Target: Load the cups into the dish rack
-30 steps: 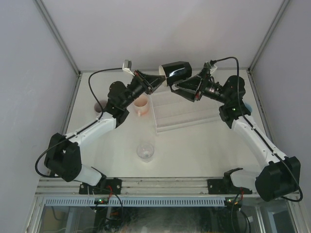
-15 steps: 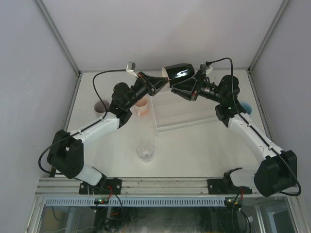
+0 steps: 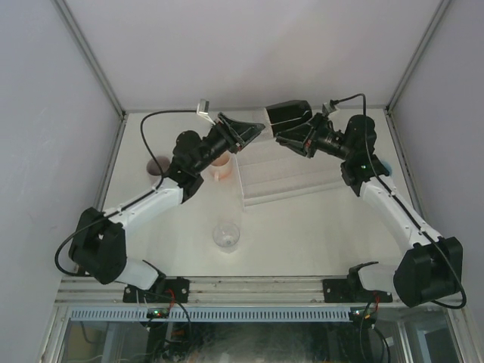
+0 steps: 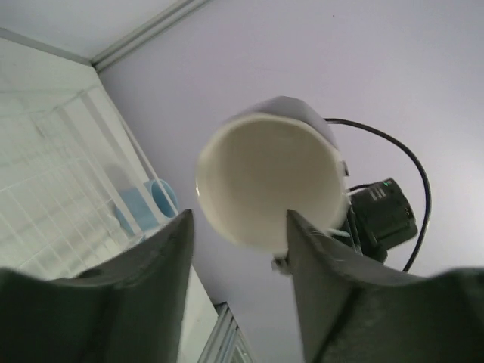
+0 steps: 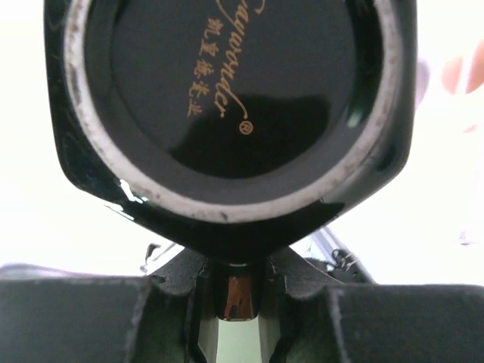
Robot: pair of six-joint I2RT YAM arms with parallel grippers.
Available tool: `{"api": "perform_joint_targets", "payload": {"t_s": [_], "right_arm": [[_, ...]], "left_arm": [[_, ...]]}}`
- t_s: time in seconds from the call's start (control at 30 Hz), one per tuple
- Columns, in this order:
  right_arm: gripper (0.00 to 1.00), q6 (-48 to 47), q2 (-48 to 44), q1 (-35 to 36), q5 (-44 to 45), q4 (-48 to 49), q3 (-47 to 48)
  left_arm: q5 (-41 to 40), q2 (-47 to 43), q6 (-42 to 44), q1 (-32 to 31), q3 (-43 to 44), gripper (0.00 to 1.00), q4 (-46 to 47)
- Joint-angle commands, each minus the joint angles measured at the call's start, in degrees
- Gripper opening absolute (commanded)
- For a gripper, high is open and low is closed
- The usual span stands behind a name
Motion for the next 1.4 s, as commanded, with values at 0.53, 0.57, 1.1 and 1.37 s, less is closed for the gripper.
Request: {"api": "perform_joint_targets", "payload": {"t_s": [0.53, 0.57, 1.1, 1.37], "right_arm": [[0.00, -37.73, 10.08, -6.09, 36.31, -35.19, 18.23], [0.00, -38.65, 11.44, -5.69, 38.55, -36.15, 19.66], [0.00, -46.75, 28.95, -7.61, 50.46, -40.51, 30.56], [0.00, -50.12, 35.51, -7.54, 55.51, -43.81, 36.05]], "left_arm": [[-3.25, -25.41, 15.66, 13.18, -14.04, 0.70, -21.66], [-2.98, -26.36, 15.71, 13.85, -14.69, 0.70, -22.18], [-17.96, -32.82, 32.27, 19.24, -4.73, 0.80, -57.11], [-15.03, -30.02, 31.24, 24.29, -6.72, 0.83, -58.88]]}}
